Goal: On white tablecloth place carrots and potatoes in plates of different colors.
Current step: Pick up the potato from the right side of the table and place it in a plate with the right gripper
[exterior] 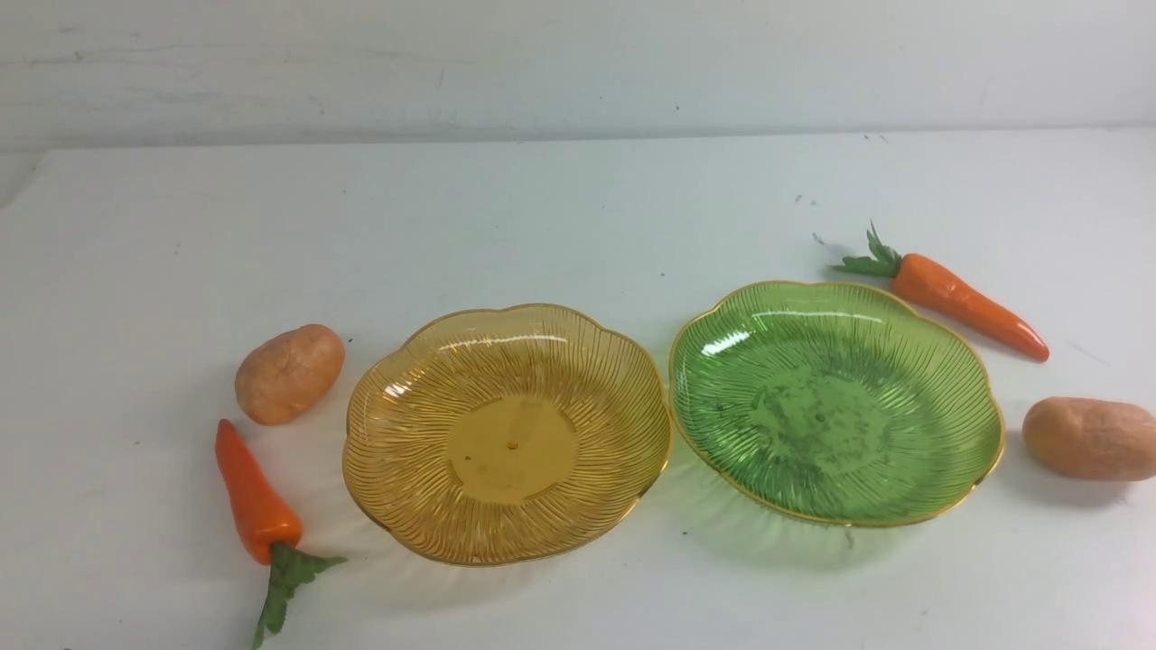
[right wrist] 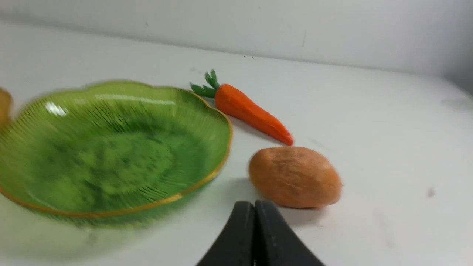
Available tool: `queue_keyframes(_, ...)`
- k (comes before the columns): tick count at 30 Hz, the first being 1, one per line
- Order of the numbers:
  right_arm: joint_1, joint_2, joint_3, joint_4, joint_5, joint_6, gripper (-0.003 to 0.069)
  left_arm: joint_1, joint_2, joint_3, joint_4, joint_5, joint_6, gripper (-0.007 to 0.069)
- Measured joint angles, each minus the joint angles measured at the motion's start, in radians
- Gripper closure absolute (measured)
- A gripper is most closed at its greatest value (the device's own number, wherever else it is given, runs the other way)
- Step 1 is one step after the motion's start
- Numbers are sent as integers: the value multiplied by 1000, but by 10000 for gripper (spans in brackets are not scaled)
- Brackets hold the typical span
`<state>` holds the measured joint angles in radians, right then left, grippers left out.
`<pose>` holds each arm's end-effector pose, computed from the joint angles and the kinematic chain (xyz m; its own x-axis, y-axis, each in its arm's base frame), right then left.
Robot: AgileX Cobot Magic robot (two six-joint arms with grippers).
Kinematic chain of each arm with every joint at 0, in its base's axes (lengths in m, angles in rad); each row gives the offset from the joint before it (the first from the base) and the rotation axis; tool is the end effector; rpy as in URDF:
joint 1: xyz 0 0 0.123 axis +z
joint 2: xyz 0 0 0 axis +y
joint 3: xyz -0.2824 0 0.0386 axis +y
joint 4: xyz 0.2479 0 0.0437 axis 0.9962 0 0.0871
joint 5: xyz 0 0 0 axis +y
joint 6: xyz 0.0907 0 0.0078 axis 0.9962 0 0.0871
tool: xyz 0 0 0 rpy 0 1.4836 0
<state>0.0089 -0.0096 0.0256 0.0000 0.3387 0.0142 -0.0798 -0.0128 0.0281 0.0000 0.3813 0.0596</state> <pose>0.0536 0.0005 0.1744 -0.2644 0.0118 -0.9643 -0.0051 0.9999 0.0137 0.0522 -0.0042 0.1700 -0.2982 0.0836 -0.9508 0.0977 0.9936 0.0567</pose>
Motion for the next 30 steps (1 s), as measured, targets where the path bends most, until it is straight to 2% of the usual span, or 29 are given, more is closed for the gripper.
queue_keyframes(7,0,0,0,485,-5,357,674,0,0,0,9,0,0,628)
queue_keyframes(10,0,0,0,638,-5,428,674,0,0,0,9,0,0,628)
queue_keyframes(13,0,0,0,718,-10,446,674,0,0,0,10,0,0,628)
queue_keyframes(17,0,0,0,741,-14,379,674,0,0,0,0,0,-3,628)
queue_keyframes(21,0,0,-101,738,2,194,674,-1,0,0,-87,-3,-37,628)
queue_keyframes(22,0,8,-177,722,14,107,674,-1,0,0,-141,-5,-60,628)
queue_keyframes(24,0,32,-256,692,46,54,674,-1,0,0,-249,-6,-103,628)
queue_keyframes(26,0,141,-387,607,215,1,673,-1,0,0,-434,-12,-167,628)
queue_keyframes(27,0,151,-395,600,215,1,673,-1,0,0,-467,-12,-179,628)
queue_keyframes(30,0,345,-515,488,530,25,673,-1,0,0,-736,-25,-241,628)
